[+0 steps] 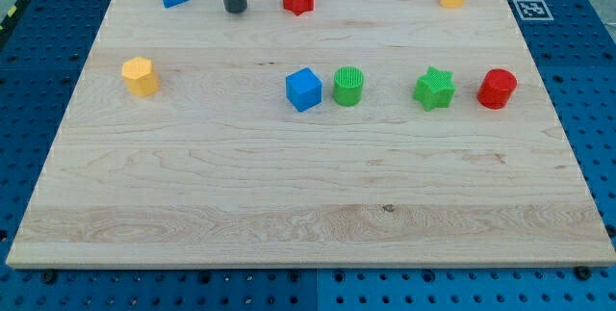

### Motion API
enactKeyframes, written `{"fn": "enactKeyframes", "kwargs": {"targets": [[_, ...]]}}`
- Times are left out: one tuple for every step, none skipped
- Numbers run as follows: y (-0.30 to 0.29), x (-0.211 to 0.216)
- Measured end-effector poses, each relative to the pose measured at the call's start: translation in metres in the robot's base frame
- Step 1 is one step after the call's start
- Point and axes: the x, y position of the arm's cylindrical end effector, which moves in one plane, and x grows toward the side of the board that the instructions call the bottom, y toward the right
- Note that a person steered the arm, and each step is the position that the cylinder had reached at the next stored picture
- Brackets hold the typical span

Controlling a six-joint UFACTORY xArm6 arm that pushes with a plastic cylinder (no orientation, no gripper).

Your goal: Push blue triangle towards the yellow hexagon

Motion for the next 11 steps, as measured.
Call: {"fn": "enactKeyframes", "kwargs": {"targets": [[-0.019, -0.033], [-0.046, -0.032], [-0.095, -0.032], [-0.101, -0.032], [-0.105, -0.032], [-0.105, -0.028], [-0.105, -0.015], [-0.105, 0.006], [-0.105, 0.019], [-0.113, 0.036], [-0.113, 0.050]]}}
